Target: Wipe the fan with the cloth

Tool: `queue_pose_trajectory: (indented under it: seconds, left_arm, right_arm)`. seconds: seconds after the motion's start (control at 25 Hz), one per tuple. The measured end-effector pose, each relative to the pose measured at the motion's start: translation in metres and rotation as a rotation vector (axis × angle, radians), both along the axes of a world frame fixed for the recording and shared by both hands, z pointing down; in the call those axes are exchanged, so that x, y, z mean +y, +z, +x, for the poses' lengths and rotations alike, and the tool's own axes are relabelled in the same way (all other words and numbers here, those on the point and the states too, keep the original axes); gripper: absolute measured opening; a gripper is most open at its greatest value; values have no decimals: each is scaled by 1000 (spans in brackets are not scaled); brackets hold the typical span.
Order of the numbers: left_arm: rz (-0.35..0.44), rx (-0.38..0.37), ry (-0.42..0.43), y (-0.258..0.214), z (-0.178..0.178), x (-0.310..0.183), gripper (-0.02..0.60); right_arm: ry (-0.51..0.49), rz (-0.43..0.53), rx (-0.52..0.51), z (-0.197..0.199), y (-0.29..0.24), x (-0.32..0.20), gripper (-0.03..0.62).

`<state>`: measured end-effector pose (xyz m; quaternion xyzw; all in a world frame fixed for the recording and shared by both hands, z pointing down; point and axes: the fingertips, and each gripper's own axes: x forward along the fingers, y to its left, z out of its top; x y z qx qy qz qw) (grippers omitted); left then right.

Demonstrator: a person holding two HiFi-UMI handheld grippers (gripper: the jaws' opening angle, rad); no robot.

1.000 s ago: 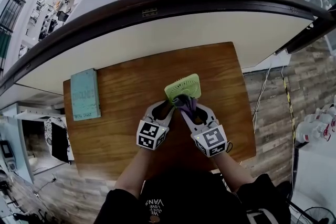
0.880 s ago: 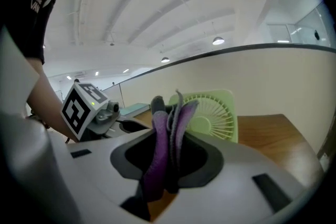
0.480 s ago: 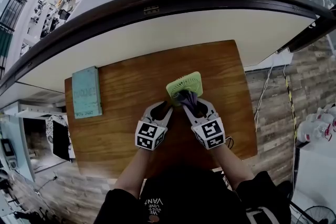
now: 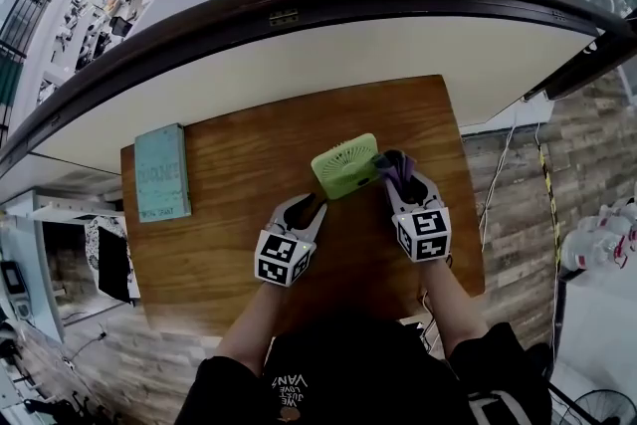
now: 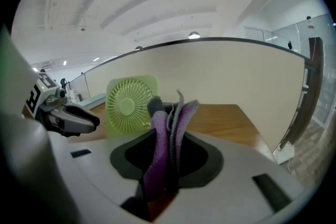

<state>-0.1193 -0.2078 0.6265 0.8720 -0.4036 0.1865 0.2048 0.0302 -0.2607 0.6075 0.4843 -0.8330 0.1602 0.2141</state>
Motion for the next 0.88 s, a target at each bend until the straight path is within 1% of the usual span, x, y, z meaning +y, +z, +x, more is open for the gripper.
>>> queue_pose_trajectory:
  seconds: [0.12, 0.24, 0.32, 0.44, 0.56, 0.68, 0.76, 0.88]
  left_arm:
    - [2, 5, -13, -1, -1, 3, 108]
    - [6, 13, -34, -3, -3, 8, 107]
    - [9, 22, -53, -4, -6, 11, 104]
    - [11, 32, -89, -6, -10, 15, 97]
    - [4, 38, -112, -5, -15, 23, 94]
    - [-3, 38, -131, -5, -21, 32, 87]
    - [-5, 36, -146, -6, -26, 36, 83]
    - [-3, 39, -166, -7, -32, 40, 67]
  right_arm:
    - [-1, -4, -2, -1, -2, 5, 117]
    - [-29, -10, -25, -13, -8, 22, 117]
    - [-83, -24, -45, -31, -9, 39, 117]
    - [-195, -67, -53, -64, -1, 64, 117]
    - [-281, -134, -43, -93, 12, 78, 117]
    - [-340, -174, -11, -114, 20, 79, 117]
    - [-354, -186, 5, -122, 24, 75, 117]
    - [-337, -201, 13, -121, 28, 69, 117]
